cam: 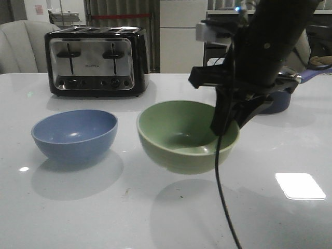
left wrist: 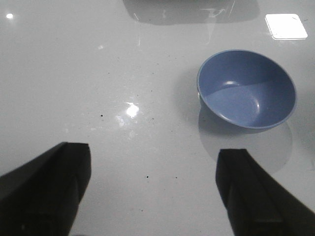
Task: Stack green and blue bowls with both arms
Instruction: 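Slide the green bowl with the right gripper toward the table center, then open the right gripper and lift it away from the green bowl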
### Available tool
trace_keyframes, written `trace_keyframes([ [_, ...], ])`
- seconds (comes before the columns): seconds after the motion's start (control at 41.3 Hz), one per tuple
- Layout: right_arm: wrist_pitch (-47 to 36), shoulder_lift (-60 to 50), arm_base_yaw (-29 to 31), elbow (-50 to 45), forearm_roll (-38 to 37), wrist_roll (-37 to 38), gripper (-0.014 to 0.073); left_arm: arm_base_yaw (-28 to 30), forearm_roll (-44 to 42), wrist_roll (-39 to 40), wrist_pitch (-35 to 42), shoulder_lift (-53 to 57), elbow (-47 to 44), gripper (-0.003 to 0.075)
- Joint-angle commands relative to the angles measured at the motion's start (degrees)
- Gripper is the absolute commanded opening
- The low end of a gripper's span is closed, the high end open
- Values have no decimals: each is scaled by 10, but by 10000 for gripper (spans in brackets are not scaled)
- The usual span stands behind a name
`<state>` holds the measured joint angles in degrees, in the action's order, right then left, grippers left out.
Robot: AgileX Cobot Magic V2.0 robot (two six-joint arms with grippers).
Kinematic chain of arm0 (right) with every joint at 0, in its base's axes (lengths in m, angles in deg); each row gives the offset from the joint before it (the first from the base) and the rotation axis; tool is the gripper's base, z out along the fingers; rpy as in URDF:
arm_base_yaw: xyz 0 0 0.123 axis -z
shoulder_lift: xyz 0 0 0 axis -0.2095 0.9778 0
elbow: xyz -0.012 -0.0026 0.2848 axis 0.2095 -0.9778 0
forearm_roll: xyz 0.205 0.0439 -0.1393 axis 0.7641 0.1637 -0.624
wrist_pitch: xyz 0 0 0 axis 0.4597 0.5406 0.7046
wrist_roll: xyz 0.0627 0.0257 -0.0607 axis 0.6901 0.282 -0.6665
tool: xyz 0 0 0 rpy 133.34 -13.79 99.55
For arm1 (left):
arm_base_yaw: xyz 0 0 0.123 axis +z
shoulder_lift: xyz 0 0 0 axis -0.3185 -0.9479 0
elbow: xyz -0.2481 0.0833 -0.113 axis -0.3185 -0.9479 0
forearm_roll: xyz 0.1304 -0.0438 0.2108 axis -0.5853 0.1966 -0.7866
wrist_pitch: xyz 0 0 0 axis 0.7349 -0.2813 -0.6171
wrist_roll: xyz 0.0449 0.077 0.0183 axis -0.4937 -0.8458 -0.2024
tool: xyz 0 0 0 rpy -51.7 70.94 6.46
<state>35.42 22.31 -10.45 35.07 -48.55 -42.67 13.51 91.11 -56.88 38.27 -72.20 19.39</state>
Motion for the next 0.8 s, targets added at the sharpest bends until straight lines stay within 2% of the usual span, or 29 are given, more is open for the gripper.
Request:
trace_keyframes([
  [0.0, -31, -7, -13, 15, 22, -7, 111, -3, 3, 1, 39, -2, 20, 580],
  [0.17, -46, 18, -29, 15, 26, -7, 116, -3, 3, 1, 39, -2, 20, 580],
  [0.218, -46, 23, -30, 15, 26, -7, 141, -3, 3, 1, 39, -2, 20, 580],
  [0.266, -48, 26, -30, 15, 27, -7, 184, -3, 3, 1, 39, -2, 20, 580],
  [0.387, -57, 26, -30, 15, 26, -7, 376, -3, 3, 1, 39, -2, 20, 580],
  [0.46, -69, 26, -30, 15, 25, -7, 457, -3, 3, 1, 39, -2, 20, 580],
  [0.63, -84, 3, -30, 15, 5, -14, 477, -3, 3, 1, 39, -2, 20, 580],
  [0.775, -92, -61, -31, -1, 0, -54, 477, -3, 3, 1, 39, -2, 20, 580],
])
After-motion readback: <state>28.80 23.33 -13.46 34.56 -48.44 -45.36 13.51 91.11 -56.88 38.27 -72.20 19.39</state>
